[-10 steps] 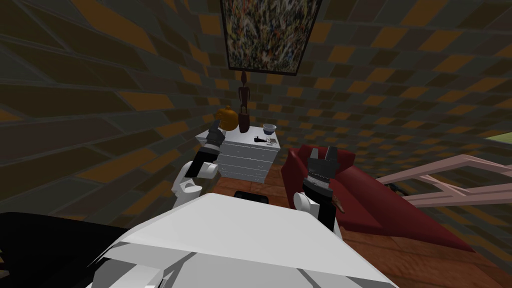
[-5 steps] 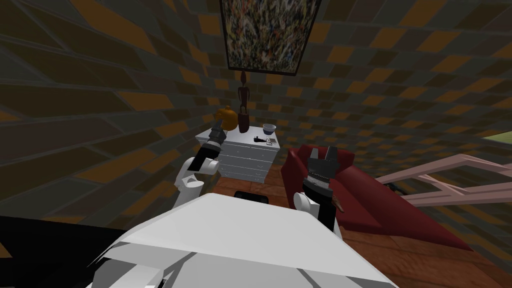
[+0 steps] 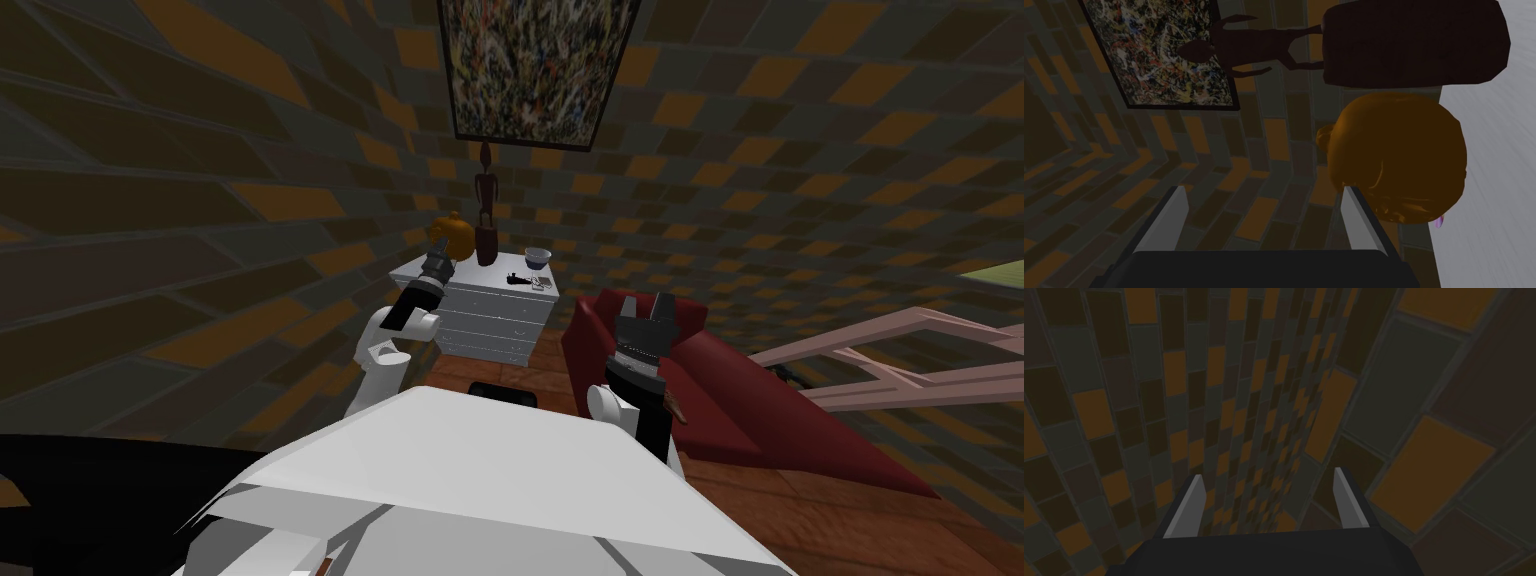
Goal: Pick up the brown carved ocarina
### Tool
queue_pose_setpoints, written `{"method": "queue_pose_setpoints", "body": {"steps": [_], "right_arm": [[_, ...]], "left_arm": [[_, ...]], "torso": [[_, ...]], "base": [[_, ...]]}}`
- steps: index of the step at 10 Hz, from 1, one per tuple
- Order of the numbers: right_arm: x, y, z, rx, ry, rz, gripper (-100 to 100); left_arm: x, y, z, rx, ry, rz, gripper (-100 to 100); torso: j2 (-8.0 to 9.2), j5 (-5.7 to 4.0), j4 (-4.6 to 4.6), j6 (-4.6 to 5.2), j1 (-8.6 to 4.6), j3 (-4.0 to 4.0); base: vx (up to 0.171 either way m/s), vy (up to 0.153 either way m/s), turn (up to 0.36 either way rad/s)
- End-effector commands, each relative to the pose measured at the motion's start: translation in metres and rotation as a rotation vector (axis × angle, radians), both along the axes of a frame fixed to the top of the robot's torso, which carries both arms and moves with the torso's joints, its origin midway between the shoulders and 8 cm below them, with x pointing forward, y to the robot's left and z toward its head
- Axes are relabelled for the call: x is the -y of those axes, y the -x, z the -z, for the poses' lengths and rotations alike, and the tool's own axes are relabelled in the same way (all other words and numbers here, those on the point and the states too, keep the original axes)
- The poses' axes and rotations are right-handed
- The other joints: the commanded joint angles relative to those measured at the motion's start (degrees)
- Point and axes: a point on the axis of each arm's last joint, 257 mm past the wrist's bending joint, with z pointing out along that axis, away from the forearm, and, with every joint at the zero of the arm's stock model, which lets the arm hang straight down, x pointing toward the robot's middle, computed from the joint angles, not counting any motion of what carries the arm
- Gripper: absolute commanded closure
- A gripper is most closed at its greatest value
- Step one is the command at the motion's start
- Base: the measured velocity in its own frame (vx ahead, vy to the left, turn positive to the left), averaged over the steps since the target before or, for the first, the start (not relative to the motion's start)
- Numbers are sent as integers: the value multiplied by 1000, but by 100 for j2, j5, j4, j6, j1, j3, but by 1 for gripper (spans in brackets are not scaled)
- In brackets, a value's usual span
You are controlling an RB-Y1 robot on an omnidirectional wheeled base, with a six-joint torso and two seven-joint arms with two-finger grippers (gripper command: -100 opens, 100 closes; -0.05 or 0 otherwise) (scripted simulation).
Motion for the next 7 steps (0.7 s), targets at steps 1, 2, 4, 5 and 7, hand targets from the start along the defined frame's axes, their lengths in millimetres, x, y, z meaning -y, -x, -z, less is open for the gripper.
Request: {"method": "queue_pose_setpoints", "body": {"steps": [1,2,4,5,7], "right_arm": [[0,0,0,0,0,0,0],[0,0,0,0,0,0,0],[0,0,0,0,0,0,0],[0,0,0,0,0,0,0],[0,0,0,0,0,0,0]], "left_arm": [[-2,-7,5,-34,8,-8,-100],[-5,-9,11,-59,12,-16,-100],[-5,-18,11,-86,22,-20,-100],[-7,-19,15,-105,25,-26,-100],[-7,-28,15,-134,37,-31,-100]], "torso": [[0,0,0,0,0,0],[0,0,0,-1,0,0],[0,0,0,0,0,0],[0,0,0,-1,1,0],[-1,0,0,0,0,-1]], "base": [[8,-6,-8],[0,0,0],[9,-6,-13],[0,0,0],[12,-6,-15]]}}
